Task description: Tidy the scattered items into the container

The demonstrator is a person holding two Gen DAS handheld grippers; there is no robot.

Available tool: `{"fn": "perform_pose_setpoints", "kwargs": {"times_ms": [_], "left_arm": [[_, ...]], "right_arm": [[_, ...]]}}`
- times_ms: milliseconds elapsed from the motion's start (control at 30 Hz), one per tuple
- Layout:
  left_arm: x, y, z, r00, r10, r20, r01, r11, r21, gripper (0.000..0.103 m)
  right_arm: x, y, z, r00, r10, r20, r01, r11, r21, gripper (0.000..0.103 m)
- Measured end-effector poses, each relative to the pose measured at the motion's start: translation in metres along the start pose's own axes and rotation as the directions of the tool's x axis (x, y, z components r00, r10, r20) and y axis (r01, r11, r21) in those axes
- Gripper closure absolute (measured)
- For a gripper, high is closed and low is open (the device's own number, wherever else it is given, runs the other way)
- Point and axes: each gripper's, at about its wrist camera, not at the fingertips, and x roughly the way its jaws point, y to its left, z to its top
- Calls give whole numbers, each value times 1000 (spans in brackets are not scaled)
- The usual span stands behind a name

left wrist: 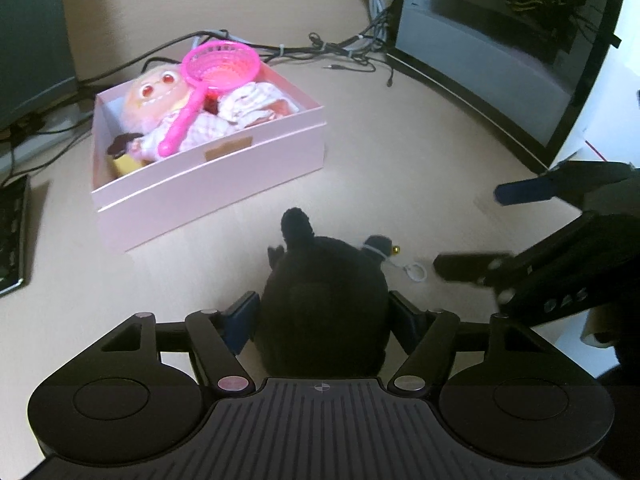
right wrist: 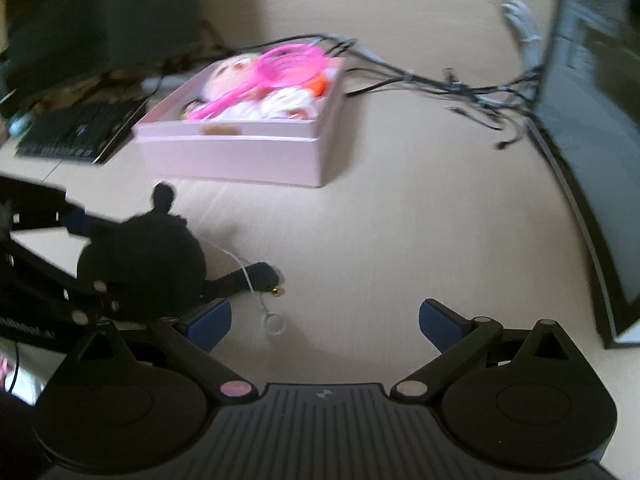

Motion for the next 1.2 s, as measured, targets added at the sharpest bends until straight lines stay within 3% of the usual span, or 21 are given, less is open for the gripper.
{"fn": "perform_pose_setpoints", "kwargs": {"times_ms": [200,333,367,500,600,733,800,900,1000,1200], "left_arm": [[-23,7,0,999,12,33,-12,1000,-9,31],[-41,11,6,997,14,77,-13,1000,-9,41],[-46,12,9,995,18,96,-18,1000,-7,50],[-65,21,26,981,48,189,-49,999,3,58],[-69,33,33,974,79,214,-76,997,-22,58],[-73,51,39,967,126,222,-113,991,-69,49],[-71,63,35,969,161,189,-142,984,-108,30],[-69,74,20,969,210,127,-190,970,-148,20],[-69,80,1,979,191,73,-174,965,-194,12],[-82,85,-33,994,102,27,-91,961,-261,9]], "right_arm": [[-3,22,12,999,38,39,-35,997,-73,2],[-10,33,25,994,58,89,-49,994,-100,2],[-12,34,28,993,62,102,-51,993,-102,2],[-16,38,36,989,63,134,-48,993,-108,0],[-15,36,36,990,60,126,-46,993,-110,0],[-8,39,31,991,109,75,-98,985,-144,0],[-2,50,27,989,147,34,-137,970,-199,0],[6,70,21,981,192,-18,-189,940,-285,0],[10,86,19,979,201,-36,-201,919,-338,0],[15,97,17,982,184,-49,-189,914,-358,0]]}}
